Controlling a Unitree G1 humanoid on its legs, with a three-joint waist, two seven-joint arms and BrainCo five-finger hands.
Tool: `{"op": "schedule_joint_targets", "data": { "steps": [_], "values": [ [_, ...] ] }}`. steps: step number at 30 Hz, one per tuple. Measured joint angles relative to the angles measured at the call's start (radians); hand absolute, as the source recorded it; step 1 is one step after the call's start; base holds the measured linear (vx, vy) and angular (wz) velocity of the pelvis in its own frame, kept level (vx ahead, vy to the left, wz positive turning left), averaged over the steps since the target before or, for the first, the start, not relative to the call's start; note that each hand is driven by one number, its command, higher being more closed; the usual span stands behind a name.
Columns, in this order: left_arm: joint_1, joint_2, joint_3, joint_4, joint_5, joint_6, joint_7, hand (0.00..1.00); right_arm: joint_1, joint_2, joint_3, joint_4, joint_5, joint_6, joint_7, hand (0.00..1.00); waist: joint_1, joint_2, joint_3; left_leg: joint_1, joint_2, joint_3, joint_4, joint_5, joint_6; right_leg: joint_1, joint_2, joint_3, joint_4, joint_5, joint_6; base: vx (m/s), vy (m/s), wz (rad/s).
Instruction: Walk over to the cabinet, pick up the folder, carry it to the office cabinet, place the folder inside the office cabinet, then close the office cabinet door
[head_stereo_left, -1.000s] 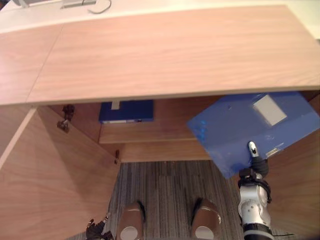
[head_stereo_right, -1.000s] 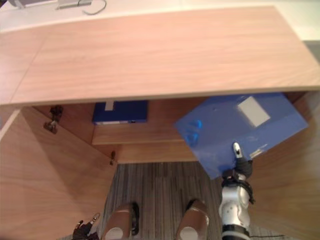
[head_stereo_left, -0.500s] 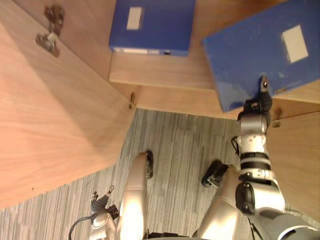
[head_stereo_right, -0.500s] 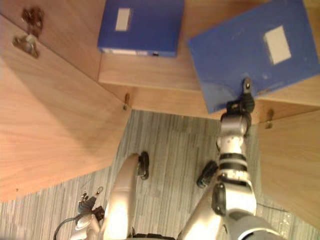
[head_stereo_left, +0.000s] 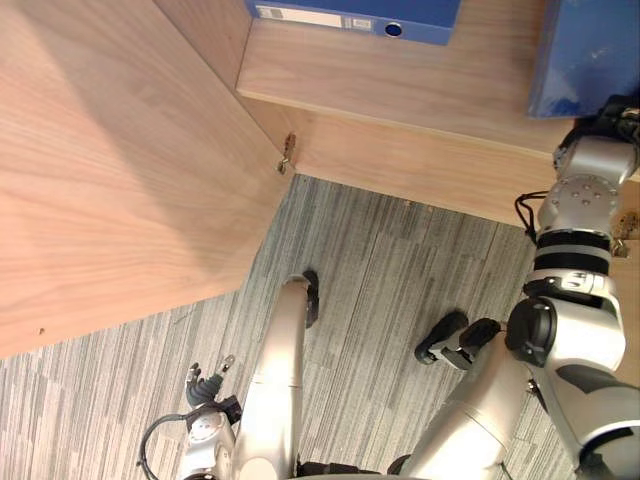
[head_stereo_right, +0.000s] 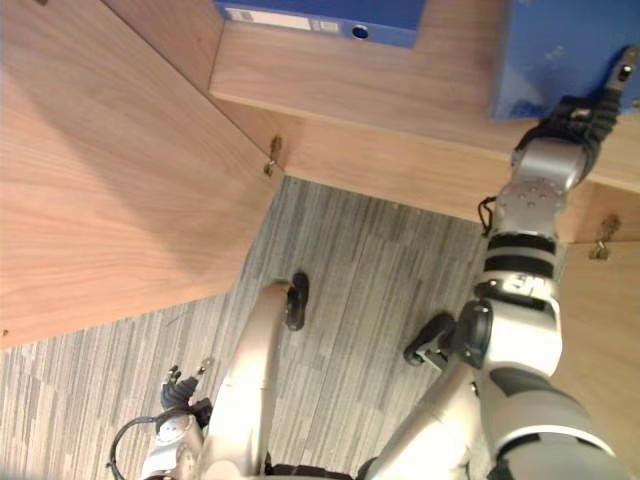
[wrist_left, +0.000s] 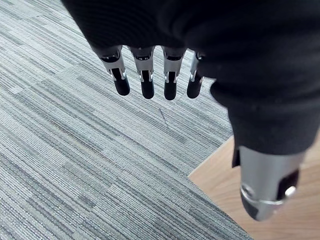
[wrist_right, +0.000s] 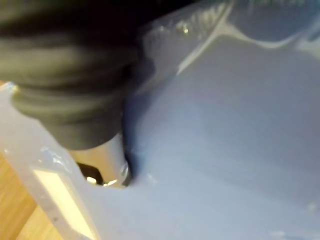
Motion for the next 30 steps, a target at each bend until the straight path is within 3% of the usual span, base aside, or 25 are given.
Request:
{"op": "schedule_joint_targets", "data": {
  "steps": [1, 2, 7, 9, 12, 21, 26, 30],
  "values": [
    [0.000, 0.000, -0.002, -0.006, 0.001, 0.001, 0.000, 0.00, -0.002, 0.000, -0.010, 0.000, 0.001, -0.006, -0.004, 1.00, 0.002, 0.000, 0.000, 0.000, 0.000, -0.002, -0.002, 0.001, -0.002, 0.000, 0.000, -0.002, 0.002, -0.002, -0.001, 0.04, -0.081, 0.11],
    [0.000, 0.003, -0.011, -0.010, 0.012, 0.003, 0.000, 0.00, -0.004, -0.002, -0.025, 0.000, 0.005, -0.018, -0.008, 0.00, 0.005, 0.000, 0.000, 0.000, -0.002, -0.006, -0.009, 0.006, -0.005, 0.002, 0.000, -0.006, 0.002, -0.005, -0.003, 0.05, -0.077, 0.11],
    [0.000, 0.008, -0.018, -0.016, 0.040, 0.009, 0.000, 0.00, -0.004, -0.042, -0.049, 0.001, 0.038, -0.043, -0.030, 0.00, 0.003, 0.003, -0.002, 0.002, -0.011, -0.036, -0.041, 0.031, -0.021, 0.026, -0.001, -0.042, -0.006, -0.013, -0.014, 0.06, -0.063, 0.13],
    [0.000, 0.012, -0.019, -0.017, 0.043, 0.009, 0.000, 0.00, -0.005, -0.098, -0.036, 0.001, 0.028, -0.038, -0.026, 0.00, 0.002, 0.003, -0.002, 0.004, -0.012, -0.045, -0.057, 0.043, -0.024, 0.037, 0.001, -0.056, -0.014, -0.013, -0.015, 0.07, -0.042, 0.09],
    [0.002, 0.013, -0.018, -0.015, 0.053, 0.009, -0.002, 0.00, -0.005, -0.167, 0.013, 0.024, -0.073, 0.012, 0.007, 0.00, 0.001, 0.003, -0.002, 0.018, -0.008, -0.044, -0.069, 0.048, -0.025, 0.049, 0.007, -0.058, -0.022, -0.012, -0.017, 0.07, -0.027, -0.02],
    [0.005, 0.026, -0.019, -0.016, 0.061, 0.006, -0.050, 0.00, -0.121, -0.333, 0.378, 0.162, -0.415, 0.240, 0.178, 0.00, -0.009, 0.003, -0.003, 0.040, 0.056, -0.047, -0.130, 0.075, -0.042, 0.058, 0.077, -0.089, -0.083, 0.015, -0.058, 0.10, -0.046, -0.17],
    [0.011, 0.041, -0.018, -0.023, 0.079, -0.002, -0.089, 0.00, -0.208, -0.397, 0.576, 0.201, -0.664, 0.314, 0.292, 0.00, -0.012, 0.001, -0.002, 0.062, 0.085, -0.043, -0.170, 0.092, -0.051, 0.065, 0.105, -0.100, -0.114, 0.029, -0.073, 0.10, -0.055, -0.13],
    [0.017, 0.050, -0.022, -0.075, 0.104, -0.015, -0.128, 0.00, -0.223, -0.421, 0.703, 0.230, -0.879, 0.338, 0.396, 0.00, -0.015, 0.000, -0.001, 0.090, 0.099, -0.034, -0.215, 0.110, -0.055, 0.078, 0.122, -0.105, -0.147, 0.042, -0.077, 0.09, -0.045, -0.11]
  ]
}}
